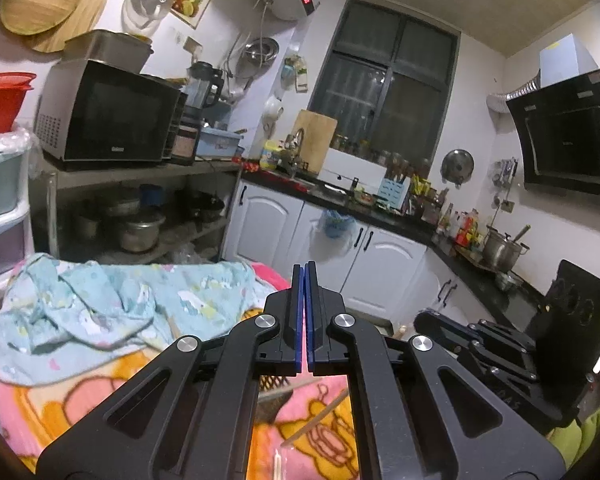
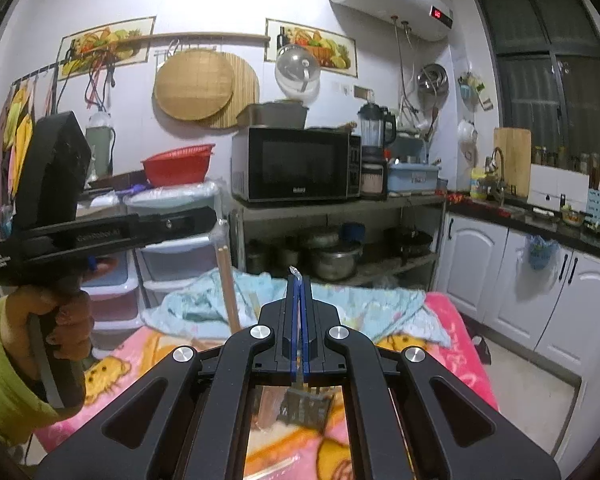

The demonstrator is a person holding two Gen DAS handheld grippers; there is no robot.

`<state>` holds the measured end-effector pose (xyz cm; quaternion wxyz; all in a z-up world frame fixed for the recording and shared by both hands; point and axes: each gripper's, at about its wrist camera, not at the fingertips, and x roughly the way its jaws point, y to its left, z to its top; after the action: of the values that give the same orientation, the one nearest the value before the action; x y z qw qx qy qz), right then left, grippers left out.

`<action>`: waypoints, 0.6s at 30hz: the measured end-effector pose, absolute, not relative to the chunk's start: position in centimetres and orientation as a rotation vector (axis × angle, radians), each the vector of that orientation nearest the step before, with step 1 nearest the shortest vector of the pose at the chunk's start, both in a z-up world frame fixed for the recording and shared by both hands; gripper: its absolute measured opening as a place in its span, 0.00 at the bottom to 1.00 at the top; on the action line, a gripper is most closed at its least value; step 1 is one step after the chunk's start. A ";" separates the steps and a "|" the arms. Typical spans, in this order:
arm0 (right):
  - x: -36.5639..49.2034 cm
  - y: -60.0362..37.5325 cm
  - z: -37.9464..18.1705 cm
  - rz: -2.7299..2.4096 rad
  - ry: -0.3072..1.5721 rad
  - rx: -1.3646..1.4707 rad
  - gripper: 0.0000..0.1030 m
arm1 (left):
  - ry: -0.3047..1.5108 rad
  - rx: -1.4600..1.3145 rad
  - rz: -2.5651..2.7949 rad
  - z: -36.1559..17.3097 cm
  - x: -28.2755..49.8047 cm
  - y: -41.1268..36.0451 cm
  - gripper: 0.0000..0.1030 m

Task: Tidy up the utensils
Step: 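Lower both held chopsticks down into the green caddy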

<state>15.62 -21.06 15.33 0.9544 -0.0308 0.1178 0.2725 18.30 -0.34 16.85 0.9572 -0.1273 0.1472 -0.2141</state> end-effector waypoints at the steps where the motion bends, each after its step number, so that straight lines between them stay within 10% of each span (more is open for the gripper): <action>1: 15.8 -21.0 15.8 0.552 0.229 -0.062 0.01 | 0.295 -0.259 -0.433 17.0 18.4 -0.2 0.00; 18: 21.6 -19.7 18.4 0.493 0.177 -0.089 0.01 | 0.296 -0.265 -0.395 17.8 22.4 -0.2 0.00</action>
<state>21.57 -19.71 18.41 0.9650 -0.0440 0.0873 0.2434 22.41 -0.22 17.78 0.9610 -0.1310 0.1459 -0.1951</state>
